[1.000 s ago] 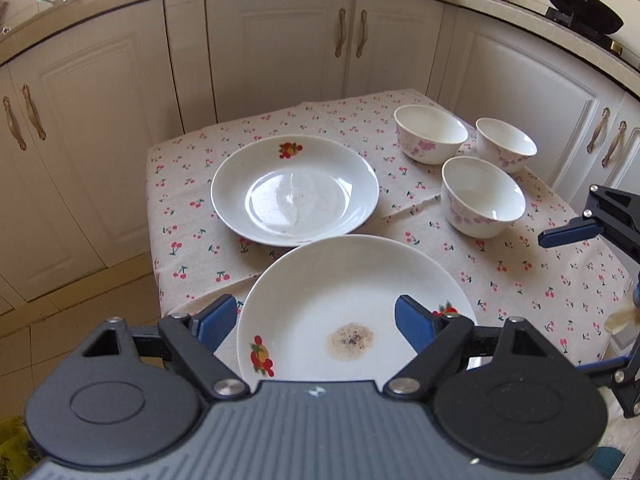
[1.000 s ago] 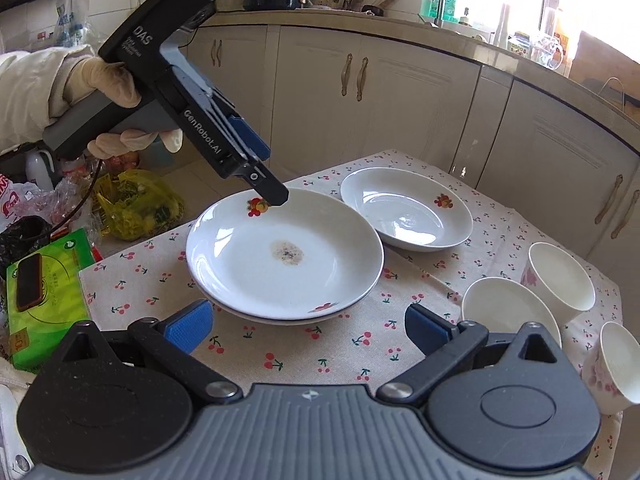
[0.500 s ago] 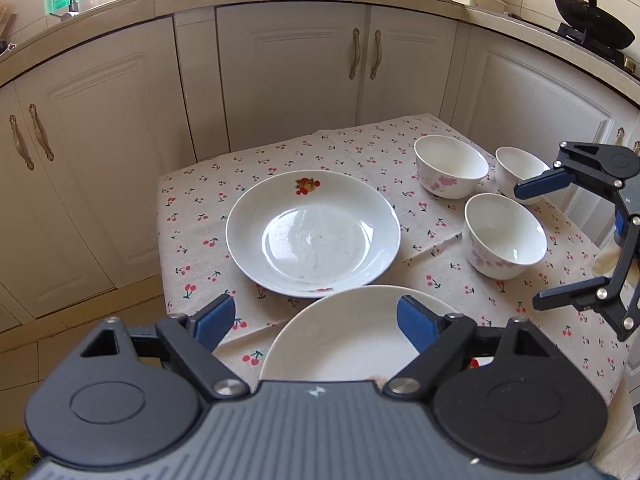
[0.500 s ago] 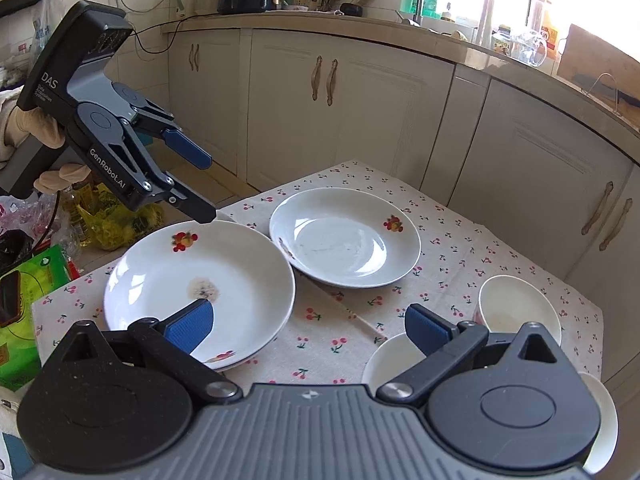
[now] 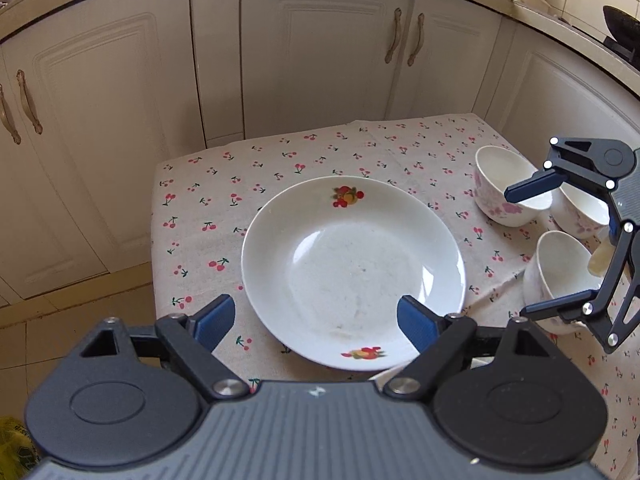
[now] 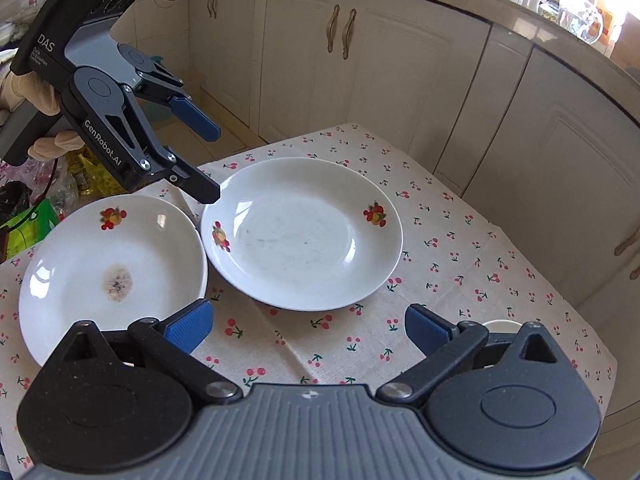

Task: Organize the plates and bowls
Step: 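Move the left gripper to the plain fruit-decal plate and grasp its rim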

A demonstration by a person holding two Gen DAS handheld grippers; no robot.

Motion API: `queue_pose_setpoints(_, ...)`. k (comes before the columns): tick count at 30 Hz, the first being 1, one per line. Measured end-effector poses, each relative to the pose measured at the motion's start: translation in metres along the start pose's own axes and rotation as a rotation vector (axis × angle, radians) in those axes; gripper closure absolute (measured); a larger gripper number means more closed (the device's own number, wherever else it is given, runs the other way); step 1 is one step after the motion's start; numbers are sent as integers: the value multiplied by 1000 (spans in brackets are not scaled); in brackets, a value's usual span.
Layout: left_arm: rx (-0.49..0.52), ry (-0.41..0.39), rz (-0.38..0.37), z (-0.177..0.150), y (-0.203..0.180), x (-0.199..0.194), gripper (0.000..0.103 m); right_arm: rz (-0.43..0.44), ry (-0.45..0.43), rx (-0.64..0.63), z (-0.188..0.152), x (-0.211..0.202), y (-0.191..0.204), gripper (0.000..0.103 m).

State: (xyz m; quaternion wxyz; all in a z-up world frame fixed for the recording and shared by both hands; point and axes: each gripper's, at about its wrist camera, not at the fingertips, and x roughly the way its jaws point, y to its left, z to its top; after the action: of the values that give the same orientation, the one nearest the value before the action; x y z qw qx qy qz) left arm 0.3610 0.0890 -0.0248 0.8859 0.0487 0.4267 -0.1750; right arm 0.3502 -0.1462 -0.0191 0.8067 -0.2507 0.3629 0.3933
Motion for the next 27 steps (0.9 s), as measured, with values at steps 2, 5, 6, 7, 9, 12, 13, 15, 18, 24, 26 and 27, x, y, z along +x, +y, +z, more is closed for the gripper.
queue_pose_setpoints(2,-3,10,9,5,4,9,15,10,25,-7,2,11,-6,0)
queue_pose_setpoints(5,-18,27,10,10,9,23,15,41,75,-10,5,29,-13,0)
queue_pose_setpoints(6,-22,33,5,11,10,28,15,44,88,-13,6,34,-13,0)
queue_pose_setpoints(7,-28,39,1,12,12,32,15,50,107,-20,8,40,-14,0)
queue_pose_setpoints(9,-34,56,-1,13,13,41,15,59,130,-36,11,49,-13,0)
queue_pose_setpoints(12,-35,70,-7,13,13,50,16,81,164,-61,13,61,-13,0)
queue_pose_setpoints(13,-37,73,-13,13,14,53,16,86,176,-66,13,65,-13,0)
queue_pose_setpoints(15,-42,78,-21,14,16,58,17,94,187,-73,14,71,-14,0)
queue_pose_setpoints(18,-48,94,-34,15,18,66,19,122,208,-76,16,79,-16,0)
queue_pose_setpoints(24,-50,108,-56,17,23,77,20,157,224,-85,16,90,-20,3)
queue_pose_setpoints(26,-47,108,-65,18,23,78,20,161,217,-93,16,91,-20,1)
queue_pose_setpoints(27,-44,108,-69,19,23,79,20,166,212,-97,16,91,-20,0)
